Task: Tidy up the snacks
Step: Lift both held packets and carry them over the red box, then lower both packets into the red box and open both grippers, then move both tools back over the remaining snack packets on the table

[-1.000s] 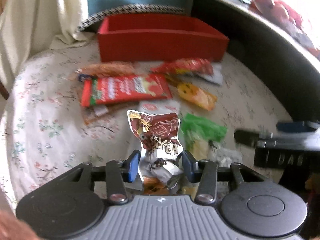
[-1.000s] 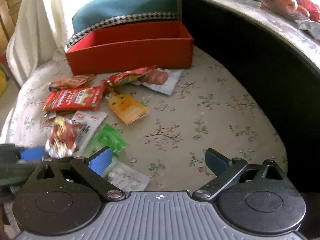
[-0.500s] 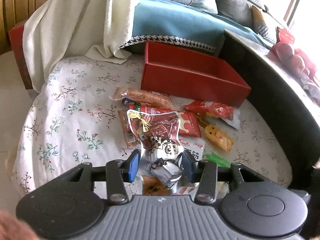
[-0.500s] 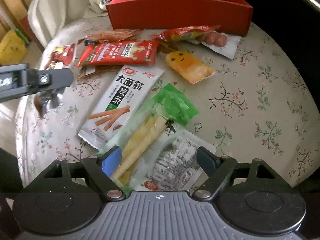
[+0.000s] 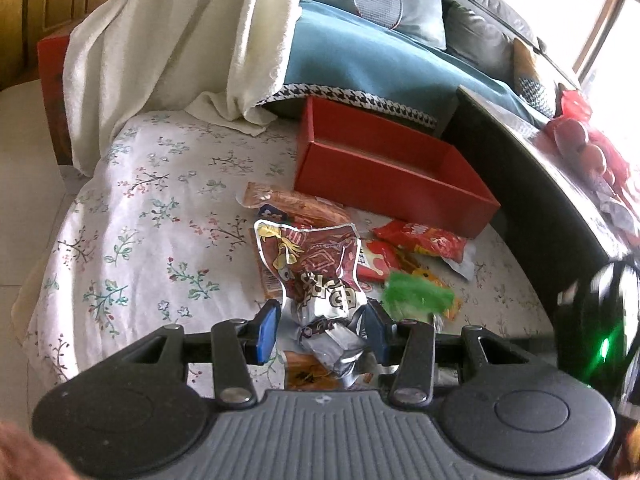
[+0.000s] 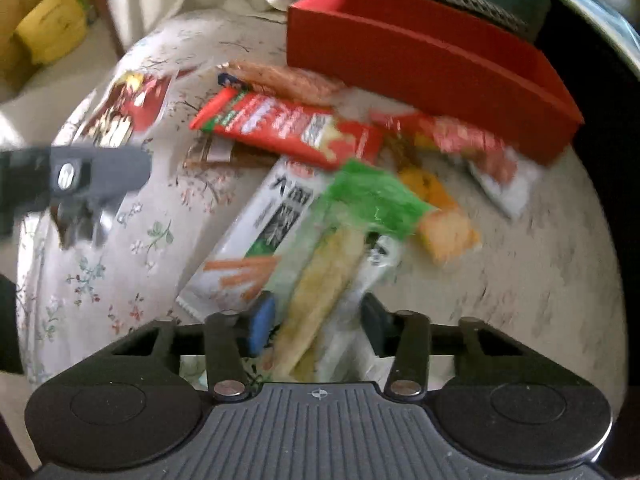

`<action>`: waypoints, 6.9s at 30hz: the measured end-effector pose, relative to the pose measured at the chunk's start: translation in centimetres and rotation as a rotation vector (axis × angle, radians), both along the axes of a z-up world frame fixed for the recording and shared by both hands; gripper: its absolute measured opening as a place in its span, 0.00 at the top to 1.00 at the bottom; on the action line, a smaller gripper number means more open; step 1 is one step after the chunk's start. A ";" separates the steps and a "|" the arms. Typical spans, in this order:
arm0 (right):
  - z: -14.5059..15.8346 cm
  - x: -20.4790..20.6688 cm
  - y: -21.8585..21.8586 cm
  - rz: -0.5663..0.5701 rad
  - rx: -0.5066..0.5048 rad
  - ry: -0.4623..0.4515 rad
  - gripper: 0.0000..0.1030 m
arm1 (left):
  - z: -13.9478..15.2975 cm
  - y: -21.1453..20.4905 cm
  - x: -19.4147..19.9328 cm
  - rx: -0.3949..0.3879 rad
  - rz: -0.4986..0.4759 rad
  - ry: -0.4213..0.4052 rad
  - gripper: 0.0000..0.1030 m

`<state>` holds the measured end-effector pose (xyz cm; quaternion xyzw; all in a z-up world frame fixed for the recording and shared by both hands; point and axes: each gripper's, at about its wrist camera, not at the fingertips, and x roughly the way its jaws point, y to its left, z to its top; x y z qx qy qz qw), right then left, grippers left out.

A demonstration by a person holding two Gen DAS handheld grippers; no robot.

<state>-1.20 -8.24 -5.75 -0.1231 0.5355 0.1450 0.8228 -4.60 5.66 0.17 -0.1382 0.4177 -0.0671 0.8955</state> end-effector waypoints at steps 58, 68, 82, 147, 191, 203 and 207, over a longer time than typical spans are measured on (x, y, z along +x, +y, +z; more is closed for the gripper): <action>-0.8 -1.1 -5.1 -0.098 0.250 0.046 0.59 | -7.1 -2.3 2.3 0.290 0.001 0.170 0.60; 2.3 -0.2 -6.3 -0.116 0.355 -0.026 0.59 | -3.6 -1.3 2.1 0.168 0.065 0.101 0.67; 6.1 6.8 -7.1 -0.180 0.378 -0.152 0.59 | 1.4 -4.4 9.3 0.150 -0.009 -0.062 0.67; -0.2 26.5 -8.7 -0.253 0.190 -0.141 0.66 | -5.4 -8.2 28.4 0.241 -0.030 -0.002 0.53; 2.3 11.6 -8.9 -0.231 0.297 -0.037 0.21 | -1.4 0.6 14.7 0.008 0.105 0.198 0.39; 2.1 6.4 -10.2 -0.239 0.304 -0.028 0.19 | -2.7 -4.0 8.9 0.078 -0.096 0.250 0.38; 1.8 4.0 -11.7 -0.278 0.300 -0.023 0.18 | -3.8 -5.8 8.0 0.133 -0.158 0.274 0.38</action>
